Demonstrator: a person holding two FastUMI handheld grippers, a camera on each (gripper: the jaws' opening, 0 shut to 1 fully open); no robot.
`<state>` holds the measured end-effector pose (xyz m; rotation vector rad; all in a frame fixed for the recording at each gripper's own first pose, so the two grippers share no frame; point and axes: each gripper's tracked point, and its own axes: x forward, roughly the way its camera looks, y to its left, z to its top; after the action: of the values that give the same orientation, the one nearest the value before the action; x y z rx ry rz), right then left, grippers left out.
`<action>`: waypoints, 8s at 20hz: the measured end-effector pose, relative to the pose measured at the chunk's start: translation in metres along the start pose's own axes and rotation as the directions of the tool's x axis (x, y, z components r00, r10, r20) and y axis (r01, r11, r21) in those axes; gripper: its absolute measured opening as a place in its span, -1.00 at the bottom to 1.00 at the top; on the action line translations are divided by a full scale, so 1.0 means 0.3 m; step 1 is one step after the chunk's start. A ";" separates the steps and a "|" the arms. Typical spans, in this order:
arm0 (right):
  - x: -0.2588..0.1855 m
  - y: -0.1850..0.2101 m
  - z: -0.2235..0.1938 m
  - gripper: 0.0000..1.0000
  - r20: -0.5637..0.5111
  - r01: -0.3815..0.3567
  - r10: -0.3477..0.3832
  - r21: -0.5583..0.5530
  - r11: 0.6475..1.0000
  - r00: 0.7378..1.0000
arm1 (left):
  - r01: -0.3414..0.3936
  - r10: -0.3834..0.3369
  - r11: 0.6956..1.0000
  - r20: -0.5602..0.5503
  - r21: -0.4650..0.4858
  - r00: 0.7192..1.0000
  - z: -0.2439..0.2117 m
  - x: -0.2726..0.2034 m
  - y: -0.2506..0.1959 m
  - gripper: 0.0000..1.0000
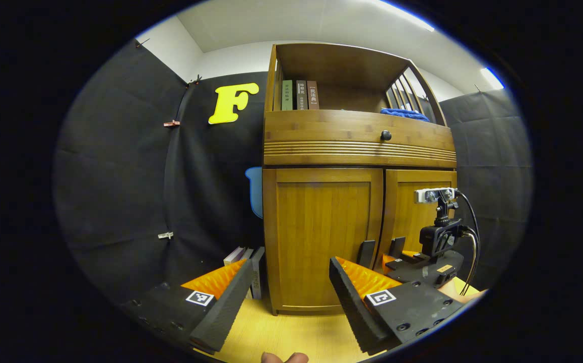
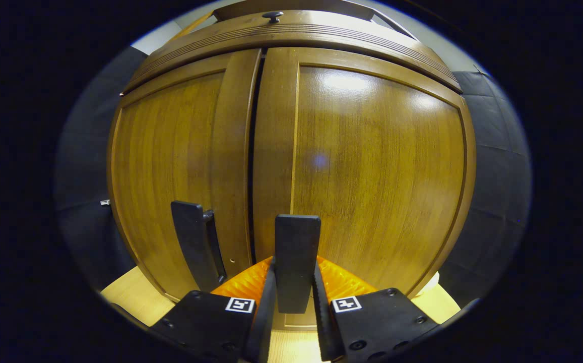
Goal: Open the right door of the double-door shoe cabinet with the right hand, and open the left door with the left hand.
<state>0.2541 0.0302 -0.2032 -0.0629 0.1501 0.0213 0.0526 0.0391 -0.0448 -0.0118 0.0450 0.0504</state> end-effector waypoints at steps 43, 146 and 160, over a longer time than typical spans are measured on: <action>-0.715 -0.502 -0.093 -0.49 -0.071 -0.086 0.095 0.116 0.989 0.993 | 0.077 -0.077 0.996 -0.004 0.041 0.997 -0.024 -0.028 -0.473 0.88; -0.981 -0.423 0.151 0.96 0.079 0.050 -0.053 0.042 0.998 0.995 | 0.104 -0.106 0.994 -0.116 -0.026 0.988 -0.366 -0.031 0.066 -0.73; -0.960 -0.302 0.137 0.96 0.066 -0.003 -0.001 0.058 0.998 0.998 | 0.003 -0.005 1.000 -0.105 -0.017 0.994 -0.349 -0.092 0.311 -0.80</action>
<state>-0.0221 -0.0622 -0.1138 -0.0039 0.0845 0.0201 0.0158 0.1296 -0.1490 -0.0313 0.1496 0.0463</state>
